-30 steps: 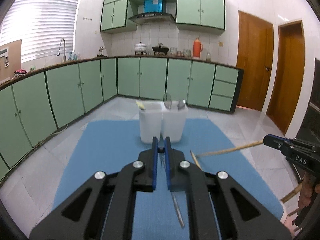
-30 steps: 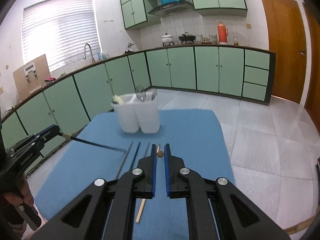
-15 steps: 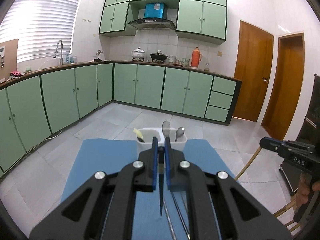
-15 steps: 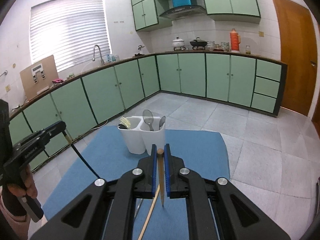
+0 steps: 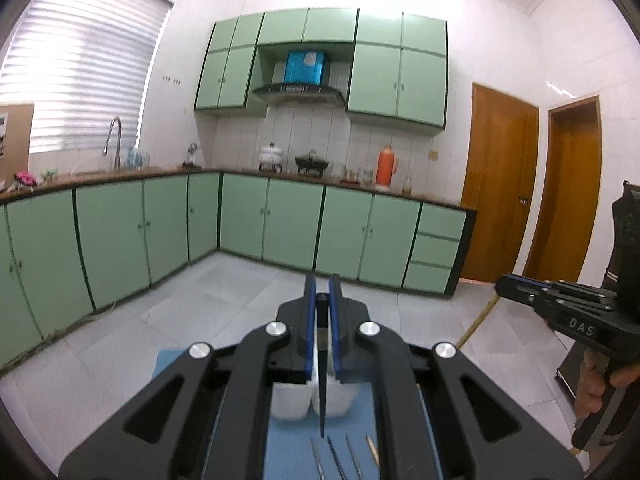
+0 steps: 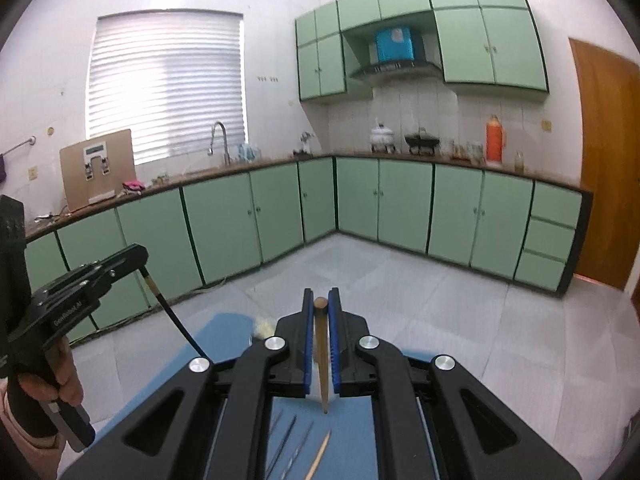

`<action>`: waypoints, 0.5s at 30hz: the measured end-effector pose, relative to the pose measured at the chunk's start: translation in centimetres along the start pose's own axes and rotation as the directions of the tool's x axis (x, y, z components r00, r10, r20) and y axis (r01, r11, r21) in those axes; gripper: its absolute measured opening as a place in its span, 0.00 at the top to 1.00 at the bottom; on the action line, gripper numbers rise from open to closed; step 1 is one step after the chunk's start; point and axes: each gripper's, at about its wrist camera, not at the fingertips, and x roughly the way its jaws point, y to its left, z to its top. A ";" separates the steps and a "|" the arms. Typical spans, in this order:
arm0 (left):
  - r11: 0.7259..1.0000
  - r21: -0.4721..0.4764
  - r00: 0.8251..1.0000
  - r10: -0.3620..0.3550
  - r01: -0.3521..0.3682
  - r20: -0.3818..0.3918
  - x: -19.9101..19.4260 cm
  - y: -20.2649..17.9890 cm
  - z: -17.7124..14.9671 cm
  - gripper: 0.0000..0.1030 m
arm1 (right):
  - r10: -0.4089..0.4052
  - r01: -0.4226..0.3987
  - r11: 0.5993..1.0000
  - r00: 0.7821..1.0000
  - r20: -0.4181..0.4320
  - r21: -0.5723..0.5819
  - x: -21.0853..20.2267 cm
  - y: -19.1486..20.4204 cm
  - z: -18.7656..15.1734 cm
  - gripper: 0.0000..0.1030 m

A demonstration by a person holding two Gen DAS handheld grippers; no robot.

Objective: Organize utensils
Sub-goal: 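Lift both chopsticks and lower them upright into the white holder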

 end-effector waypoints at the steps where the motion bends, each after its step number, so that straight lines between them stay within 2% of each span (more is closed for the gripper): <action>1: 1.000 0.002 1.000 0.000 0.000 0.011 0.4 -0.1 0.6 0.95 | 0.009 -0.009 1.000 1.000 0.013 -0.002 0.7 0.1 1.0 0.93; 7: 1.000 0.006 0.998 0.015 -0.015 0.059 4.6 -0.5 3.4 0.95 | 0.020 -0.019 1.000 0.999 0.036 -0.016 4.9 0.6 4.3 0.93; 13: 0.998 0.026 0.996 0.057 -0.059 0.071 9.1 -0.1 3.3 0.95 | 0.005 -0.004 1.000 1.000 0.006 -0.013 10.0 0.4 4.6 0.93; 15: 0.998 0.023 0.996 0.061 -0.062 0.058 10.6 0.0 2.7 0.95 | 0.008 -0.008 1.000 1.000 -0.029 -0.004 12.0 0.3 4.0 0.93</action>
